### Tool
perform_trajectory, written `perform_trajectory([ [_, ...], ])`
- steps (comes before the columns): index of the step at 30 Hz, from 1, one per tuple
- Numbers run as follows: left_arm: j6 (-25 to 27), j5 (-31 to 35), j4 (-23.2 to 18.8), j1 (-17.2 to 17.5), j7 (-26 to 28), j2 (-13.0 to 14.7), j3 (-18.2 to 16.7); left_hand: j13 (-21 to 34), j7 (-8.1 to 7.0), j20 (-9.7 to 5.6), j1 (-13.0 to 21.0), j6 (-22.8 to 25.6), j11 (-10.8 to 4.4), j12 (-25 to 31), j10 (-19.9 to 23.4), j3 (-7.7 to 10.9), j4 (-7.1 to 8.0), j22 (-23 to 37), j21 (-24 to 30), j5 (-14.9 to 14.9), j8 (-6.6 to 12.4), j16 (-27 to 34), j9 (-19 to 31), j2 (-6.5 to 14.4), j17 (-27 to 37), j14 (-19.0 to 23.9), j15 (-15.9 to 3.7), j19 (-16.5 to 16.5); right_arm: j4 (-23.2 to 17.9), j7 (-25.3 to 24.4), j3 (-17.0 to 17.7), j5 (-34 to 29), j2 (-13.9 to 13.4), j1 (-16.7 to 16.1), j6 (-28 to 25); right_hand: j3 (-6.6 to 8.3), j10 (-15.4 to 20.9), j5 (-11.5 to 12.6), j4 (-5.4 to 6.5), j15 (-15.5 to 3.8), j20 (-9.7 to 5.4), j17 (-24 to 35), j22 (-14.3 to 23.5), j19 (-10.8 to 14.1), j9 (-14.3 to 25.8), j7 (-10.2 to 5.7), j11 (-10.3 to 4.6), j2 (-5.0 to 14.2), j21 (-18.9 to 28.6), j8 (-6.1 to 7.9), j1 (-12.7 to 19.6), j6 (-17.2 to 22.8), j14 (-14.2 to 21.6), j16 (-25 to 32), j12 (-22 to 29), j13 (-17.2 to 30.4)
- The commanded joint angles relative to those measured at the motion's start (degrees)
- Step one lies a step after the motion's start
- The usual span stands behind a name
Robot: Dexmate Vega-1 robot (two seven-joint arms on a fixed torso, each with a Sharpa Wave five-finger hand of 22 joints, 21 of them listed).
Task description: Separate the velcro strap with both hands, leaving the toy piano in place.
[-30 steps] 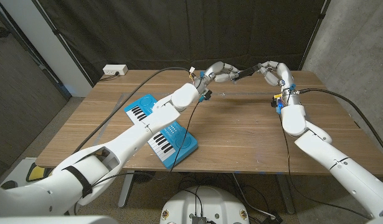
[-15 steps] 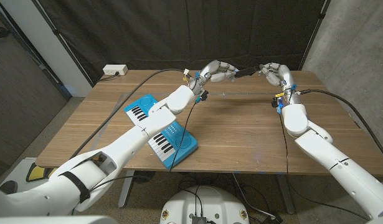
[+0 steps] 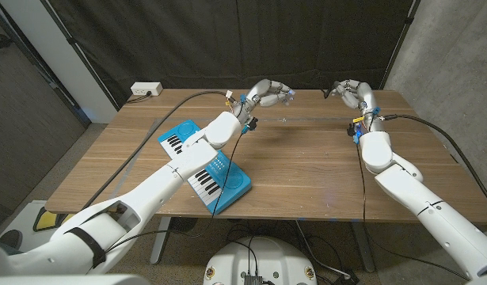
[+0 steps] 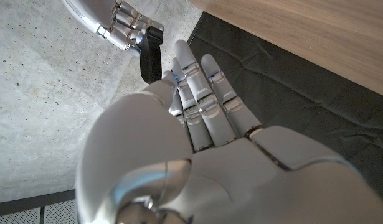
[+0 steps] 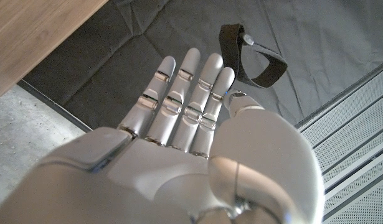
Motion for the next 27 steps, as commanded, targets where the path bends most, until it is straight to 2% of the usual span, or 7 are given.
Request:
perform_trajectory([
  [1,7.4,-1.9,-3.2,0.3,-1.4,0.7,-0.3,-0.2,0.44,-1.64,-0.4,0.6,-1.29,-0.5,0.7,0.17,0.15,0.2,0.2,0.2,-0.25,-0.3,0.0,0.1,0.2,-2.6,-1.12,-0.7,1.0,-4.4,-1.5,-5.9,0.4,0.8,1.5,0.75,-0.2,0.5,-0.39,-5.14,-3.95,0.4,0.0,0.2,-0.7,-0.59,-0.73,0.01,0.5,-0.56,-0.5,0.1,0.4,0.1,0.5,0.6],
  [3,9.1,-3.6,-3.4,-0.3,-3.2,0.7,-0.3,-0.6,0.68,-1.08,-1.1,0.3,-0.98,-1.1,0.3,-0.01,0.65,0.2,-0.2,0.0,-0.53,-0.7,-0.2,0.1,0.2,-4.0,-0.72,-1.9,1.6,-6.3,-2.1,-8.6,0.4,1.0,2.3,0.83,-0.4,0.6,-0.43,-5.18,-3.97,0.4,0.0,0.2,-0.9,-0.80,-0.96,-0.04,0.5,-0.71,-0.6,0.0,0.3,0.0,0.4,0.8],
  [7,12.4,-6.0,-4.0,-1.8,-6.4,1.1,0.3,-2.5,1.78,0.92,-8.4,-2.2,1.08,-2.9,-2.5,-3.71,5.09,0.1,-1.0,-0.5,-2.32,-1.5,-1.5,-2.4,0.0,-7.4,1.83,-4.0,3.5,-12.0,-3.7,-16.6,0.1,1.8,4.3,0.97,-0.6,0.9,-0.45,-5.22,-4.24,0.6,0.0,-0.2,-1.3,-1.11,-1.21,-0.04,0.4,-0.96,-0.8,-0.1,0.1,-0.1,0.4,1.2],
  [15,18.0,-6.4,-6.5,-3.8,-8.2,2.3,1.9,-5.1,3.13,3.71,-16.8,-6.4,3.34,-3.6,-7.4,-8.75,9.24,0.0,-3.7,-0.1,-3.77,-2.9,-3.6,-7.0,-1.2,-14.5,6.34,-7.9,5.3,-21.5,-6.8,-29.7,-0.5,2.9,2.9,1.28,-0.6,1.1,-1.11,-5.43,-4.67,1.1,0.1,-0.7,-1.6,-1.84,-1.69,-0.09,0.4,-1.00,-0.6,0.0,0.1,0.1,0.5,2.0],
  [21,18.3,-7.2,-7.2,-3.7,-7.6,2.4,2.0,-5.9,3.36,4.00,-19.9,-7.8,3.92,-3.7,-9.2,-11.00,10.49,0.0,-4.4,0.1,-3.92,-2.7,-4.4,-9.2,-1.3,-15.8,7.21,-8.2,5.1,-22.7,-8.1,-33.5,-1.1,3.3,-0.5,1.39,-0.7,1.2,-1.31,-5.49,-4.92,1.4,0.2,-1.0,-2.2,-2.16,-2.01,-0.18,0.4,-1.14,-0.8,0.2,0.0,0.0,0.4,2.5],
  [24,17.4,-6.0,-8.1,-2.9,-5.6,2.7,1.9,-6.6,2.67,4.85,-21.0,-11.0,3.80,-4.1,-12.3,-11.80,10.82,0.0,-5.6,0.7,-4.38,-3.1,-5.0,-9.6,-1.3,-18.8,7.70,-9.8,5.4,-22.0,-8.4,-32.9,-1.1,3.6,-1.2,1.44,-0.6,1.2,-1.39,-5.47,-4.92,1.5,0.2,-1.2,-2.3,-2.42,-2.10,-0.18,0.4,-1.05,-0.9,0.4,0.0,0.1,0.4,2.8],
  [27,15.1,-3.9,-8.4,-1.6,-2.1,2.6,1.8,-7.4,1.50,5.68,-20.2,-14.5,3.39,-4.0,-15.6,-11.89,10.03,0.1,-7.5,1.1,-4.38,-3.4,-5.8,-9.8,-1.4,-23.6,7.82,-12.9,5.6,-21.9,-8.8,-32.7,-1.1,3.8,-1.6,1.49,-0.8,1.1,-1.50,-5.49,-4.89,1.7,0.3,-1.4,-2.4,-2.43,-2.19,-0.23,0.4,-1.02,-1.0,0.4,-0.1,0.0,0.3,3.0],
])
